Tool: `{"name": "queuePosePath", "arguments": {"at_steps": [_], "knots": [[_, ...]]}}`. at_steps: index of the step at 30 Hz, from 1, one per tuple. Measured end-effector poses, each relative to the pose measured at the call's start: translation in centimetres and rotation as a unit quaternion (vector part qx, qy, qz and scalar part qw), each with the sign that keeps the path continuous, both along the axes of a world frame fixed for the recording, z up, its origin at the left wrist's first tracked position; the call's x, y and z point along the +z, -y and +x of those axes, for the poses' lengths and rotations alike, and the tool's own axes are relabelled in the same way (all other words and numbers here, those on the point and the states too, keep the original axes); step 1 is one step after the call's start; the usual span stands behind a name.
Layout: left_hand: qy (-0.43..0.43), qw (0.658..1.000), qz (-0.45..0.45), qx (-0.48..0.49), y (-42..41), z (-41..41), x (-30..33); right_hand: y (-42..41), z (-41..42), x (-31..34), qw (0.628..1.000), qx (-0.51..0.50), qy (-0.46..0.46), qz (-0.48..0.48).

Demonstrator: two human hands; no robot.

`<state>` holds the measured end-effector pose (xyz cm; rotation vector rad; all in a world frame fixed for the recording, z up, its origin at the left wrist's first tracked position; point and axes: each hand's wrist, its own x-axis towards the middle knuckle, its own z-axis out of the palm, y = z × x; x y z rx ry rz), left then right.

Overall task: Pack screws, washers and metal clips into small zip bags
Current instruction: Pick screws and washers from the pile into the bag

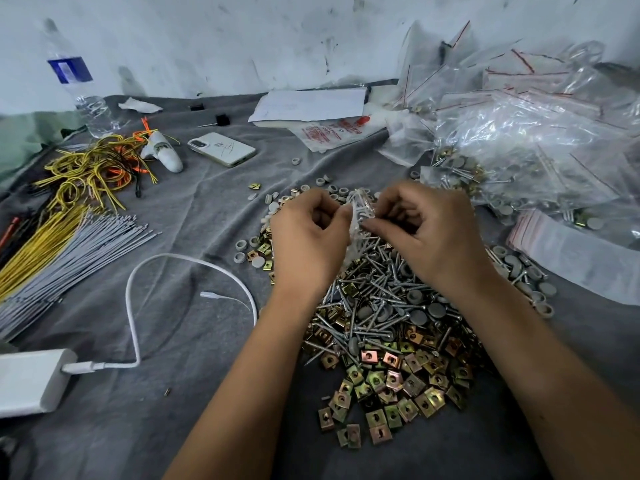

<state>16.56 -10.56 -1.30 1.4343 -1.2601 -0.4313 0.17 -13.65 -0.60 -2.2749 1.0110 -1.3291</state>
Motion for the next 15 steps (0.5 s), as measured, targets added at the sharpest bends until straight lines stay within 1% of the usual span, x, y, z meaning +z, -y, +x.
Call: {"name": "queuePosePath", "arguments": {"at_steps": [4, 7, 9, 11, 13, 15], "knots": [[-0.081, 0.996, 0.009, -0.022, 0.11, 0.33, -0.19, 0.11, -0.27, 0.07, 0.999, -0.004, 0.032, 0.009], [-0.101, 0.995, 0.005, -0.026, 0.14, 0.26, -0.22, 0.24, -0.49, 0.08, 0.996, -0.015, 0.077, 0.031], [-0.087, 0.996, 0.000, -0.022, 0.15, 0.27, -0.22, 0.31, -0.53, 0.03, 0.994, -0.013, 0.103, 0.039], [-0.055, 0.998, -0.003, -0.009, 0.19, 0.38, -0.29, 0.37, -0.55, 0.00, 0.993, -0.011, 0.110, 0.036], [-0.021, 1.000, -0.005, 0.003, 0.15, 0.32, -0.30, 0.37, -0.54, -0.05, 0.995, -0.001, 0.090, 0.030], [0.005, 1.000, -0.002, 0.001, 0.07, 0.13, -0.26, 0.19, -0.39, -0.02, 0.997, 0.035, 0.069, 0.020]]}}
